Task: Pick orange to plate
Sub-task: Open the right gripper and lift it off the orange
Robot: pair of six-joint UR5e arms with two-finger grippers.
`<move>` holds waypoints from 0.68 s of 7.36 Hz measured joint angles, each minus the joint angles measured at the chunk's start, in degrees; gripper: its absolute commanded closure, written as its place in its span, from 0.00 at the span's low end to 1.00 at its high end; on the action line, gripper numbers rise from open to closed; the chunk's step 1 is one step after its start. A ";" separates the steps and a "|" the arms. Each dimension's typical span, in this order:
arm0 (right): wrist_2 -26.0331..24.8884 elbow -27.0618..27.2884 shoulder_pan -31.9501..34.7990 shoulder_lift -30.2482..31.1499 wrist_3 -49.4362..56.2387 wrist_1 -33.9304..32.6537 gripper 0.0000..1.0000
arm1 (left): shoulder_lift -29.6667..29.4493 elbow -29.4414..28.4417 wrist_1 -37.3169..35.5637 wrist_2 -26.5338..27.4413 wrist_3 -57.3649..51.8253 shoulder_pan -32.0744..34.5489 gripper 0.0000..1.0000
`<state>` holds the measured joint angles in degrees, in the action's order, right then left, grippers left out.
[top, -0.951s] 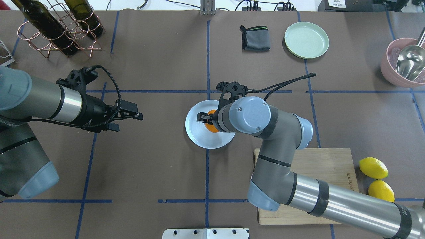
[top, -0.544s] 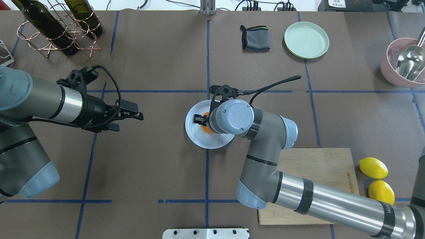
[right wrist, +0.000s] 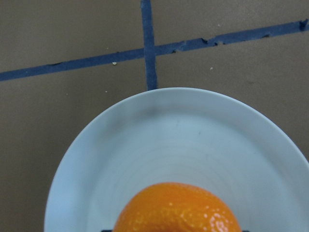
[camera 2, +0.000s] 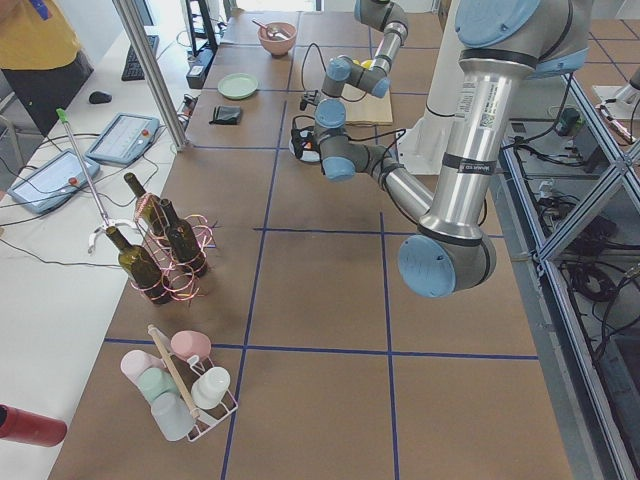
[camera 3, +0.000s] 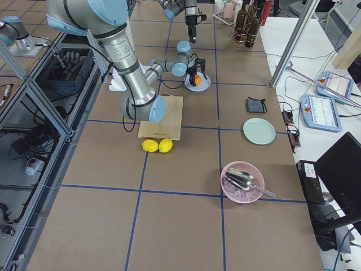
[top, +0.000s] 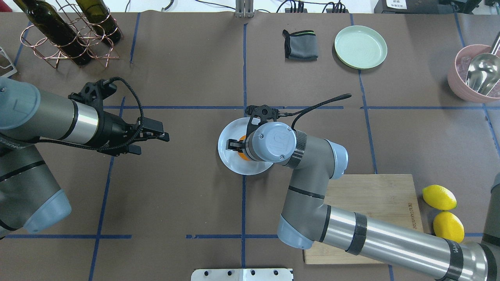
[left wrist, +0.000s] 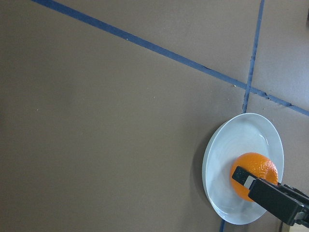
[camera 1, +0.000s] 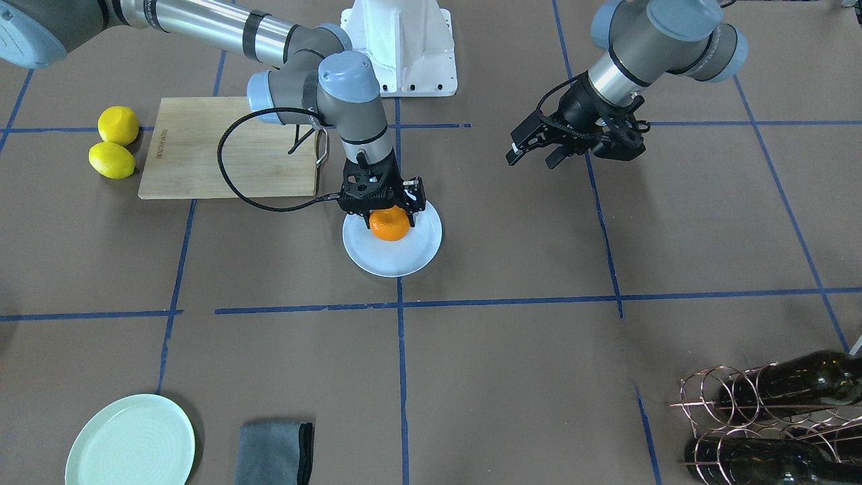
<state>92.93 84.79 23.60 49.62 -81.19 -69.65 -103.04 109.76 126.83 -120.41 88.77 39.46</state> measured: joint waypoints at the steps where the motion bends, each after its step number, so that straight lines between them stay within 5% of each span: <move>1: 0.01 0.16 0.07 -0.13 -0.01 0.04 0.00 | -0.01 -0.04 0.00 0.00 0.00 0.00 0.01; 3: 1.18 3.10 1.76 0.27 0.14 -0.34 0.00 | 0.54 0.35 0.06 -0.22 -0.80 0.30 0.01; 5: 8.41 13.49 7.67 6.26 0.39 -1.85 0.00 | 5.31 1.87 0.17 -1.41 -9.26 2.49 0.01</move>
<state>101.33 98.28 31.27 55.87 -80.80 -71.49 -97.72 111.62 126.99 -121.82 79.51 41.96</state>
